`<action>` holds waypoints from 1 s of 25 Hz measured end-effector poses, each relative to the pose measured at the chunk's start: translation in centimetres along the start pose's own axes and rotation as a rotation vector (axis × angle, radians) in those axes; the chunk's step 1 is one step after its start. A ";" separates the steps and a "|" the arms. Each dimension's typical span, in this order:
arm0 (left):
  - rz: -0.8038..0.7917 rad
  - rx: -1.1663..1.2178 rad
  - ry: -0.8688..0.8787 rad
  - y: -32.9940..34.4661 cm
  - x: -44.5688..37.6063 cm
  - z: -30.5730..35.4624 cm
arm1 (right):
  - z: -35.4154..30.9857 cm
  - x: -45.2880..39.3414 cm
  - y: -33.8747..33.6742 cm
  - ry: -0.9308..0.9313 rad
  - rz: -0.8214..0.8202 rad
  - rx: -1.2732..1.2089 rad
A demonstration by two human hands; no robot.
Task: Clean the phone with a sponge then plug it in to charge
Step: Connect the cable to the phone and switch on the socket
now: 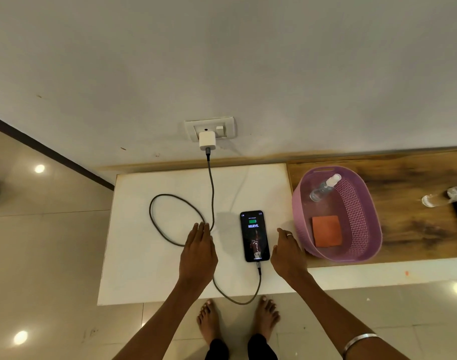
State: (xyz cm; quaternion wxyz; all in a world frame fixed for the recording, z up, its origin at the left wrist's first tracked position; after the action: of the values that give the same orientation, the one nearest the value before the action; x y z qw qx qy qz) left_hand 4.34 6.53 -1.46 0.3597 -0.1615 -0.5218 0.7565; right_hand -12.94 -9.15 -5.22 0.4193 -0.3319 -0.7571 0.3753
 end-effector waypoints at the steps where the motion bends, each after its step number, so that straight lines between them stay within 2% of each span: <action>1: -0.006 -0.008 0.027 0.2 0.0 0.2 | -0.1 0.0 0.0 -0.018 -0.002 0.001; 4: 0.006 -0.023 0.080 0.6 0.1 0.5 | -0.5 0.0 0.0 -0.077 -0.014 0.012; 12: -0.009 0.004 0.063 1.4 0.1 0.5 | -1.1 -0.2 0.2 -0.082 -0.021 -0.020; 18: 0.001 0.053 0.017 1.4 0.0 0.2 | -0.9 -0.1 0.7 0.005 -0.007 -0.064; 22: 0.133 0.102 0.003 0.4 -0.6 0.4 | -0.6 0.5 1.8 0.087 -0.012 -0.062; 25: 0.282 0.220 -0.114 -1.3 -2.9 0.9 | -0.5 1.3 2.9 0.102 -0.030 -0.066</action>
State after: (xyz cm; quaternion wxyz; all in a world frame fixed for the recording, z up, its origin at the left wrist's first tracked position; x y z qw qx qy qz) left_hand 6.28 4.13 -0.31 0.2352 -0.1497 -0.4278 0.8598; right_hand -12.51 -6.55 -6.96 0.4520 -0.3527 -0.7515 0.3264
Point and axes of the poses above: each hand's wrist, its own x-axis away from the middle knuckle, its own y-axis out of the palm, z = x × y, the point moved 2 cm from there along -x, towards the middle knuckle, and after that the axes turned 6 degrees about z, right-handed, at the moved point
